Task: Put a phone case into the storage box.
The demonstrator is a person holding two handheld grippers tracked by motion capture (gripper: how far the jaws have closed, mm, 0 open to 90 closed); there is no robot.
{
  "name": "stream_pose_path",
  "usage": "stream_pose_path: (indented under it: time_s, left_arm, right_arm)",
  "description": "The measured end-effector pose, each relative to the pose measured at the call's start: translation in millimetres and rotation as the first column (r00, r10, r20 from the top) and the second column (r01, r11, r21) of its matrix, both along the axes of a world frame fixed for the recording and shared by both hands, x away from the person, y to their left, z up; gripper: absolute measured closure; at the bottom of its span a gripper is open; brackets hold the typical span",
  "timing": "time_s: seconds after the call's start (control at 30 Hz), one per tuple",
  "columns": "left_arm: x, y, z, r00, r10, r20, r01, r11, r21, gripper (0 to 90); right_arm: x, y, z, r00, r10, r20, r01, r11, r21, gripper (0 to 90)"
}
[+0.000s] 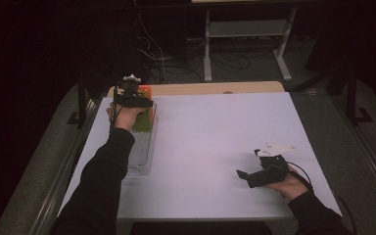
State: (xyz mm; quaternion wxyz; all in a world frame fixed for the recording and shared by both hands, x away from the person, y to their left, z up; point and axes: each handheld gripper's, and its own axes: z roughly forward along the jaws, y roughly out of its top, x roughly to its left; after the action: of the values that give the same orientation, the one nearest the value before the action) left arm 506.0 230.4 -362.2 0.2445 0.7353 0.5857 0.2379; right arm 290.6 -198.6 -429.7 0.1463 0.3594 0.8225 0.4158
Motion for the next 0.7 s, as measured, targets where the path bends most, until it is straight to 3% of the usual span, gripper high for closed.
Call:
stream_pose_path:
  time_s: [0.27, 0.7]
  left_arm:
    - [2.6, -1.7, -2.7, 0.9999, 0.003, 0.017, -0.004, 0.9998, 0.02, 12.8]
    - [4.3, 0.2, -3.9, 0.9994, 0.014, 0.031, -0.014, 0.9999, -0.002, 7.1]
  right_arm:
    - [-0.1, -0.1, 0.3, 1.0, 0.001, 0.005, -0.001, 1.0, 0.0, 0.0]
    - [-0.5, 0.5, 0.0, 1.0, 0.003, 0.005, -0.003, 1.0, -0.002, 0.0]
